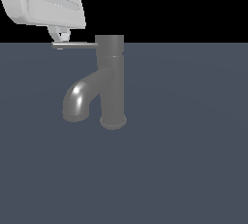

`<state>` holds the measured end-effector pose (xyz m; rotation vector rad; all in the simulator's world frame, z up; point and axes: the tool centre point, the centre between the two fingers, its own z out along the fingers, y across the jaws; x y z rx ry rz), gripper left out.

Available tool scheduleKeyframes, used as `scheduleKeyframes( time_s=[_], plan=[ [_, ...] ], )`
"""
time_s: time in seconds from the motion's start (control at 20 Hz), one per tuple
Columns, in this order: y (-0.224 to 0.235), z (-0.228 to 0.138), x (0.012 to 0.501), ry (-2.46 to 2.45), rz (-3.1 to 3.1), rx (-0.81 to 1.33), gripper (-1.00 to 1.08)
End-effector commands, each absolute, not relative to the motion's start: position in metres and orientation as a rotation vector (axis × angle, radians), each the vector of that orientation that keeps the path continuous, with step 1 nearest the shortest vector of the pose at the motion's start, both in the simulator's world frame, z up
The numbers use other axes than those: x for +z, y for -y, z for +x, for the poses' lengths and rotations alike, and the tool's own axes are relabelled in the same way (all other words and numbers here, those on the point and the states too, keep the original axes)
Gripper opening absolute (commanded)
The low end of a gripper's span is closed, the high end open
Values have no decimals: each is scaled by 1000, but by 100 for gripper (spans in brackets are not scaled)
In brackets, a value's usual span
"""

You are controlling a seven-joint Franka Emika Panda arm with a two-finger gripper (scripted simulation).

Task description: Turn on the faucet by rotating a designated handle.

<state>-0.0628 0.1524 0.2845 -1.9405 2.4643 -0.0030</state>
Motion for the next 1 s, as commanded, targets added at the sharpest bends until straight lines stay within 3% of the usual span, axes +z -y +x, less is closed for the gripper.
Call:
scheduleKeyframes(
  time_s=[0.0,0.95],
  plan=[
    [-145,-71,284,-2472,-1937,-4,-100],
    [-118,-118,284,-2462,-1947,-2,-100]
  ],
)
